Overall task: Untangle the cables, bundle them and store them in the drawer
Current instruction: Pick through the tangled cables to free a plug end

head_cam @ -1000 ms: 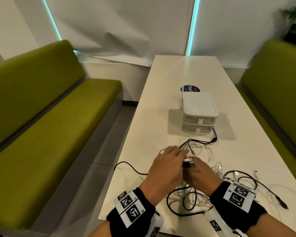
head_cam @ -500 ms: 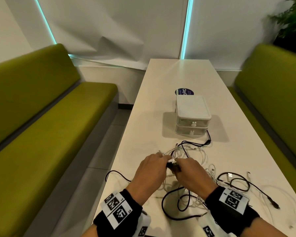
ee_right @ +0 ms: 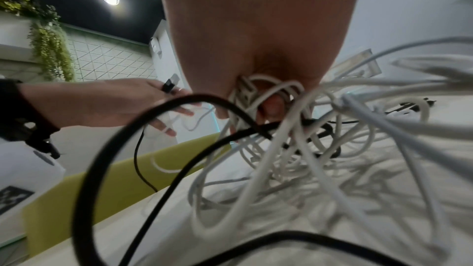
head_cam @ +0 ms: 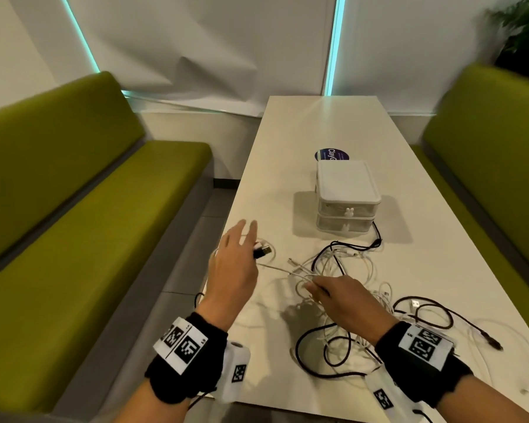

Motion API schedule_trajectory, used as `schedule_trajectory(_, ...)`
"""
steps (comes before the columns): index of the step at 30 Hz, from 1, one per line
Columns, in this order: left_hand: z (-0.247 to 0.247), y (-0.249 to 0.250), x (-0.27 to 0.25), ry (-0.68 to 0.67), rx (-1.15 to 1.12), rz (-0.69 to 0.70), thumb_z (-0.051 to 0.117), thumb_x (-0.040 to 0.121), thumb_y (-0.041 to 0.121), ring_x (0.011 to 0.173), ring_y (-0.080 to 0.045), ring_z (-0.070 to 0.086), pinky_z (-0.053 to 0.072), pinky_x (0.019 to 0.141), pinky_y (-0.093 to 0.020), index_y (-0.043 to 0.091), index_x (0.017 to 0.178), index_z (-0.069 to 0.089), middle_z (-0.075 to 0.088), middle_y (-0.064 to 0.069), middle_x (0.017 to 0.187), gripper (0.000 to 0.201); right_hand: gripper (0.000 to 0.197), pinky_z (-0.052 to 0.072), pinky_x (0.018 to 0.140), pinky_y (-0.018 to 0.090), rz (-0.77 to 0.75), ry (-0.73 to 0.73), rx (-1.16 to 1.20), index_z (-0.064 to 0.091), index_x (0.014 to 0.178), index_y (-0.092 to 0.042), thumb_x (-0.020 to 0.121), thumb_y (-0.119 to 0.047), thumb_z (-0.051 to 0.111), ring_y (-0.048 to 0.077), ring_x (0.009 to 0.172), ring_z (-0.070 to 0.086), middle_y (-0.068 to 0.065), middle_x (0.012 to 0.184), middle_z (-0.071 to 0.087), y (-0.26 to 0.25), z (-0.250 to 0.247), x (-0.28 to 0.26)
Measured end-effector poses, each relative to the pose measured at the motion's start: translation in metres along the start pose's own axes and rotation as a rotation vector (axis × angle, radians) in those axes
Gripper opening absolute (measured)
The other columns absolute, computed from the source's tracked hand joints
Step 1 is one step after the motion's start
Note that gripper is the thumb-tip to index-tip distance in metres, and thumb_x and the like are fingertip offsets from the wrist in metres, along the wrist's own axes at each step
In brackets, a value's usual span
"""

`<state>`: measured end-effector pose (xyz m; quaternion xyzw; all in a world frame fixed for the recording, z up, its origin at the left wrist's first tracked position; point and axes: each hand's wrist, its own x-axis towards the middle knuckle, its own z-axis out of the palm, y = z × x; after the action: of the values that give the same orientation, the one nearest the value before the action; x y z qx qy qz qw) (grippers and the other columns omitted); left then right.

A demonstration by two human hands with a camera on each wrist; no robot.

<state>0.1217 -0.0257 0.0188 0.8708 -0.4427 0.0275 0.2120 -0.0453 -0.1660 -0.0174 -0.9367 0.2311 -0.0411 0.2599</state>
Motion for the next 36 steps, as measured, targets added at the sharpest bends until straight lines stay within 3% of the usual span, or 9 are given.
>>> schedule_trajectory(3, 0.011, 0.019, -0.006, -0.030, -0.069, 0.179, 0.037, 0.082, -0.011, 0.150, -0.020, 0.003, 0.036, 0.109, -0.040, 0.021, 0.154, 0.018, 0.012, 0.001, 0.162, 0.081, 0.027, 0.045, 0.066, 0.025, 0.000, -0.022, 0.004, 0.057, 0.079, -0.023, 0.101, -0.034, 0.045, 0.019, 0.083, 0.066, -0.010, 0.076, 0.066, -0.007, 0.002, 0.002)
schedule_trajectory(7, 0.030, 0.037, -0.010, -0.233, -0.050, 0.368, 0.042, 0.084, -0.001, 0.135, -0.026, 0.040, 0.037, 0.105, -0.043, 0.022, 0.146, 0.036, 0.052, -0.006, 0.140, 0.067, 0.020, 0.048, 0.075, 0.035, -0.008, -0.010, -0.076, 0.063, 0.112, -0.018, 0.097, -0.023, 0.051, 0.026, 0.094, 0.064, 0.007, 0.100, 0.071, -0.016, -0.007, 0.002)
schedule_trajectory(13, 0.023, 0.034, -0.012, -0.173, -0.015, 0.249, 0.045, 0.087, 0.002, 0.098, -0.030, 0.057, 0.039, 0.079, -0.036, 0.014, 0.107, 0.061, 0.065, -0.009, 0.102, 0.028, 0.017, 0.046, 0.070, 0.037, 0.002, 0.005, -0.012, 0.062, 0.091, -0.021, 0.098, -0.032, 0.050, 0.022, 0.081, 0.060, -0.001, 0.082, 0.067, -0.008, -0.006, -0.001)
schedule_trajectory(20, -0.014, -0.023, 0.013, 0.006, -0.056, -0.049, 0.045, 0.085, 0.001, 0.074, -0.028, 0.060, 0.050, 0.066, -0.043, 0.022, 0.081, 0.055, 0.065, -0.005, 0.081, 0.024, 0.038, 0.046, 0.067, 0.040, 0.044, 0.013, 0.023, 0.042, 0.070, -0.025, 0.101, -0.048, 0.038, 0.021, 0.069, 0.055, -0.002, 0.069, 0.059, 0.006, -0.007, -0.001)
schedule_trajectory(24, -0.013, -0.043, 0.012, -0.037, 0.059, -0.157, 0.045, 0.093, 0.006, 0.084, -0.028, 0.059, 0.043, 0.062, -0.037, 0.021, 0.089, 0.058, 0.063, -0.006, 0.091, 0.020, 0.036, 0.048, 0.068, 0.043, 0.010, 0.012, -0.003, 0.042, 0.075, -0.022, 0.102, -0.045, 0.036, 0.025, 0.071, 0.056, 0.001, 0.072, 0.061, -0.003, -0.004, 0.000)
schedule_trajectory(27, -0.004, -0.034, 0.002, -0.050, 0.107, -0.050, 0.042, 0.089, 0.001, 0.121, -0.027, 0.045, 0.047, 0.083, -0.041, 0.016, 0.130, 0.051, 0.050, -0.005, 0.133, 0.045, 0.037, 0.041, 0.061, 0.038, -0.026, 0.009, -0.028, 0.035, 0.069, -0.028, 0.102, -0.043, 0.037, 0.022, 0.066, 0.049, -0.007, 0.061, 0.048, -0.011, -0.002, 0.001)
schedule_trajectory(30, 0.005, -0.006, -0.007, -0.024, 0.071, 0.139, 0.040, 0.082, -0.005, 0.148, -0.024, 0.009, 0.028, 0.112, -0.050, 0.023, 0.152, 0.021, 0.019, 0.001, 0.159, 0.078, 0.033, 0.037, 0.061, 0.035, -0.048, 0.029, -0.055, 0.041, 0.073, -0.027, 0.101, -0.043, 0.040, 0.021, 0.068, 0.049, -0.007, 0.063, 0.050, -0.016, -0.001, 0.003)
schedule_trajectory(33, 0.022, 0.022, -0.012, -0.184, 0.097, 0.290, 0.040, 0.084, 0.000, 0.147, -0.020, 0.016, 0.013, 0.116, -0.051, 0.026, 0.148, 0.028, 0.034, 0.003, 0.153, 0.070, 0.016, 0.045, 0.064, 0.037, -0.047, 0.048, -0.063, 0.059, 0.092, -0.024, 0.099, -0.032, 0.047, 0.025, 0.078, 0.060, 0.002, 0.079, 0.066, -0.016, -0.003, 0.005)
schedule_trajectory(36, 0.030, 0.027, -0.016, -0.254, 0.195, 0.298, 0.038, 0.090, 0.009, 0.113, -0.026, 0.054, 0.031, 0.095, -0.039, 0.020, 0.120, 0.051, 0.063, -0.002, 0.113, 0.035, 0.013, 0.043, 0.062, 0.036, -0.071, 0.040, -0.041, 0.058, 0.089, -0.029, 0.097, -0.030, 0.047, 0.018, 0.069, 0.054, -0.007, 0.070, 0.059, -0.013, -0.004, 0.005)
